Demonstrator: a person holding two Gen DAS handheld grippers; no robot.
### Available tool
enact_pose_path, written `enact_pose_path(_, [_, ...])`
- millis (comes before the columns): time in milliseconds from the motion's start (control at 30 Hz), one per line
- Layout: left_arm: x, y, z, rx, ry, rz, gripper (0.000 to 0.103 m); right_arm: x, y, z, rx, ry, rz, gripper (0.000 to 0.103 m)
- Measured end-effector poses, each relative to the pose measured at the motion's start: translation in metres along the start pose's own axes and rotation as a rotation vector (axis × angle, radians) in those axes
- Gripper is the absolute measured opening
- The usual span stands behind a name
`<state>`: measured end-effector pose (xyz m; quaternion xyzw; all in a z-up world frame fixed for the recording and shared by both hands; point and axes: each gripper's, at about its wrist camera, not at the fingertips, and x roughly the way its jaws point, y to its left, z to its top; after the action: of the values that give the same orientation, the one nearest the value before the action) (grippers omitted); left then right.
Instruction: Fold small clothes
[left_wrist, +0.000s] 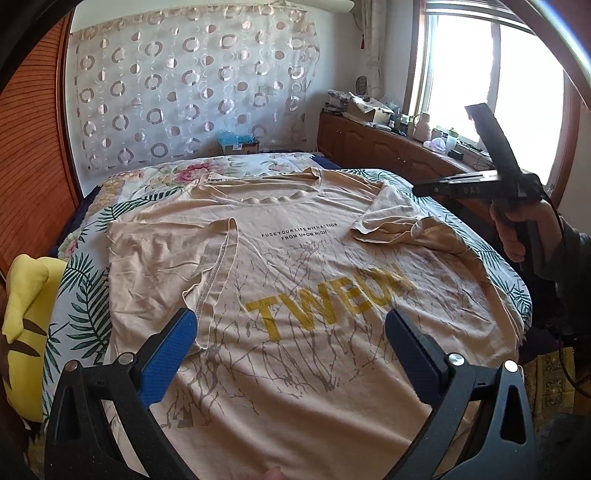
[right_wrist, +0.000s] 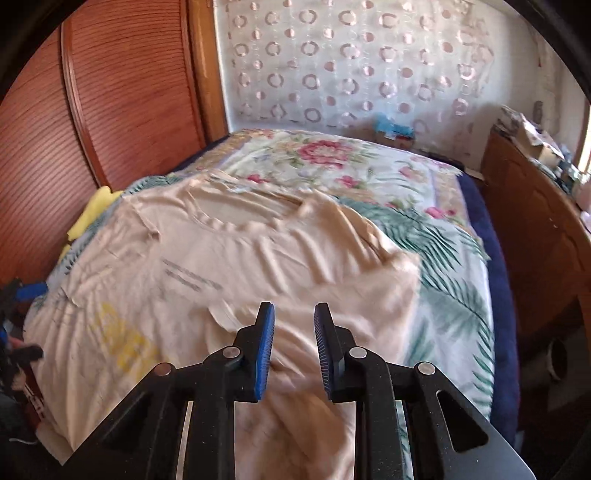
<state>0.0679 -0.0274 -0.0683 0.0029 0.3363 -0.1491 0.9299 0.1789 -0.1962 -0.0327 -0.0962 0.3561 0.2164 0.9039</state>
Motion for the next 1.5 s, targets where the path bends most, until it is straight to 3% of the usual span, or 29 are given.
enact_pose_path(200, [0.003,-0.007,-0.001,0.009,0.008,-0.015,0.102,-0.015,-0.016,-0.03,0.069,0.043,-0.018,0.023])
enact_pose_path(467, [0.007,-0.013,-0.003,0.018,0.022,-0.021,0.102,-0.015,-0.022,-0.039,0.14,0.061,0.018,0.023])
enact_pose_path(533, [0.007,-0.013,-0.003,0.016,0.021,-0.021,0.102,-0.016,-0.019,-0.039,0.136,0.056,0.023,0.022])
enact_pose_path(600, [0.007,-0.013,-0.003,0.018,0.02,-0.021,0.102,-0.019,-0.018,-0.038,0.119,0.037,0.033,0.006])
enact_pose_path(800, [0.007,-0.013,-0.003,0.019,0.024,-0.022,0.102,-0.039,-0.003,-0.053,0.069,-0.029,0.084,0.004])
enact_pose_path(1000, [0.008,-0.012,-0.003,0.016,0.027,-0.019,0.102,-0.05,0.017,-0.084,-0.016,0.027,0.141,0.004])
enact_pose_path(1100, [0.006,-0.012,-0.004,0.017,0.025,-0.021,0.102,-0.053,0.018,-0.098,-0.023,0.046,0.123,0.004])
enact_pose_path(1267, [0.007,-0.012,-0.003,0.019,0.025,-0.023,0.102,-0.068,0.013,-0.103,-0.013,0.03,0.106,0.01])
enact_pose_path(1400, [0.007,-0.012,-0.002,0.018,0.026,-0.023,0.102,-0.073,0.015,-0.084,-0.004,-0.013,0.071,0.027])
enact_pose_path(1500, [0.007,-0.012,-0.002,0.017,0.027,-0.023,0.102,-0.058,0.019,-0.067,-0.001,-0.023,0.06,0.029])
